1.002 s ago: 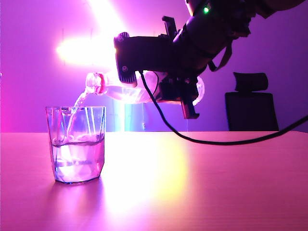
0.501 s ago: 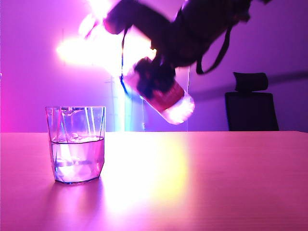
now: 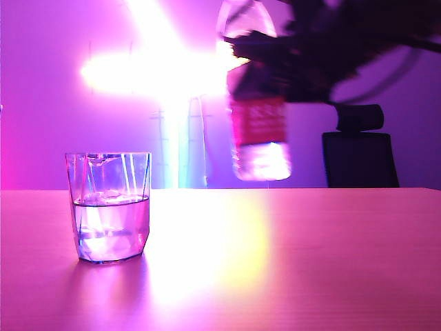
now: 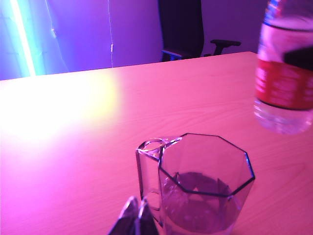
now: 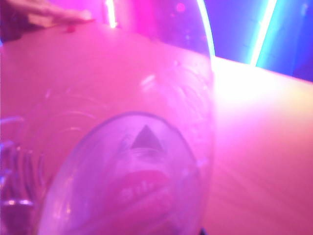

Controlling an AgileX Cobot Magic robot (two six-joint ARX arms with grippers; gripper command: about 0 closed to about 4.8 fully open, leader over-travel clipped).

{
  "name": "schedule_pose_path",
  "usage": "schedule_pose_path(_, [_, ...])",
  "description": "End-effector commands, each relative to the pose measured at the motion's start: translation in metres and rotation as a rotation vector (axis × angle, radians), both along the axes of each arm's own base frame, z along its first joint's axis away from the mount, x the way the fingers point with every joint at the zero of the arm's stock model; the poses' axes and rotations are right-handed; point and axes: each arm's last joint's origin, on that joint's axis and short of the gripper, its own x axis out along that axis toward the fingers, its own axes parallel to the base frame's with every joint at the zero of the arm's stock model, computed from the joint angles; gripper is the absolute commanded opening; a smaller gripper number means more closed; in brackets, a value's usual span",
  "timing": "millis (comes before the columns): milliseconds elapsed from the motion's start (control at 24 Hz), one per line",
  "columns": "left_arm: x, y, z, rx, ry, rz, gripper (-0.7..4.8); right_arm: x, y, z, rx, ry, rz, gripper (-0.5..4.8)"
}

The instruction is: Pick up the mineral water bottle on the table and pour water into the mug until it's half full.

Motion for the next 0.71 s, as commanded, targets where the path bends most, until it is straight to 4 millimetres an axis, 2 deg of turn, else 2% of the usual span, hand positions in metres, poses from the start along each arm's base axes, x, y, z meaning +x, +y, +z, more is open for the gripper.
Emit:
schedule_pose_path(42, [0.000, 0.000, 0.002, -0.007, -0.006, 0.001, -0.02, -0.009, -0.024, -0.014, 0.100, -0.025, -0.057, 1.98])
schedule_pose_path(209, [0.000, 0.000, 0.002, -0.007, -0.006, 0.001, -0.02, -0.023, -0.038, -0.041, 0.111, 0.009, -0.079, 1.98])
schedule_pose_path(459, [0.000, 0.000, 0.002, -0.007, -0.006, 0.001, -0.02, -0.025, -0.039, -0.052, 0.102, 0.024, -0.082, 2.00])
schedule_pose_path(543, [0.000, 0.000, 0.002, -0.007, -0.006, 0.001, -0.02, -0.025, -0.039, -0.052, 0.107, 0.019, -0.084, 2.46])
schedule_pose_path(584, [0.000, 0.000, 0.002, -0.007, -0.006, 0.001, -0.02, -0.025, -0.039, -0.052, 0.108, 0.019, -0.084, 2.90])
schedule_pose_path(710, [0.000, 0.000, 0.002, -0.007, -0.006, 0.001, -0.02, -0.025, -0.039, -0.054, 0.091, 0.023, -0.086, 3.10])
